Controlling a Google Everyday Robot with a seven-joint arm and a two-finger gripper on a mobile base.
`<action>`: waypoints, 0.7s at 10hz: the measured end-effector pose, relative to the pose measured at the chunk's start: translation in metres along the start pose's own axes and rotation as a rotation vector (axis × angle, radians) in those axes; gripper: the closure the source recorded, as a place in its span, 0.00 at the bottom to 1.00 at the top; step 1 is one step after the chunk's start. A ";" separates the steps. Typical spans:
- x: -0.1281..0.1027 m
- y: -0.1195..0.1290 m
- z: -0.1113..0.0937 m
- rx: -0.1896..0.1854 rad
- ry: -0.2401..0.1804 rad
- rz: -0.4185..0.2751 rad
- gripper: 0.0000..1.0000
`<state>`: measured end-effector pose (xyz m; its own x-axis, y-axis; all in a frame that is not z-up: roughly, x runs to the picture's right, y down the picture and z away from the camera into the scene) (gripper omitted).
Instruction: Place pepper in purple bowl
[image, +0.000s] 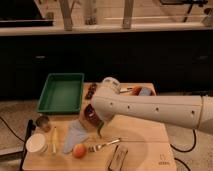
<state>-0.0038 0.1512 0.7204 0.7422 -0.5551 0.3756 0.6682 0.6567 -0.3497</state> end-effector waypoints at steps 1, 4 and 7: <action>0.002 -0.004 0.000 -0.004 -0.001 -0.012 1.00; 0.005 -0.024 -0.001 -0.011 0.000 -0.053 1.00; 0.010 -0.041 -0.003 -0.018 0.006 -0.081 1.00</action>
<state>-0.0239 0.1170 0.7360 0.6858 -0.6089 0.3986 0.7268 0.6004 -0.3335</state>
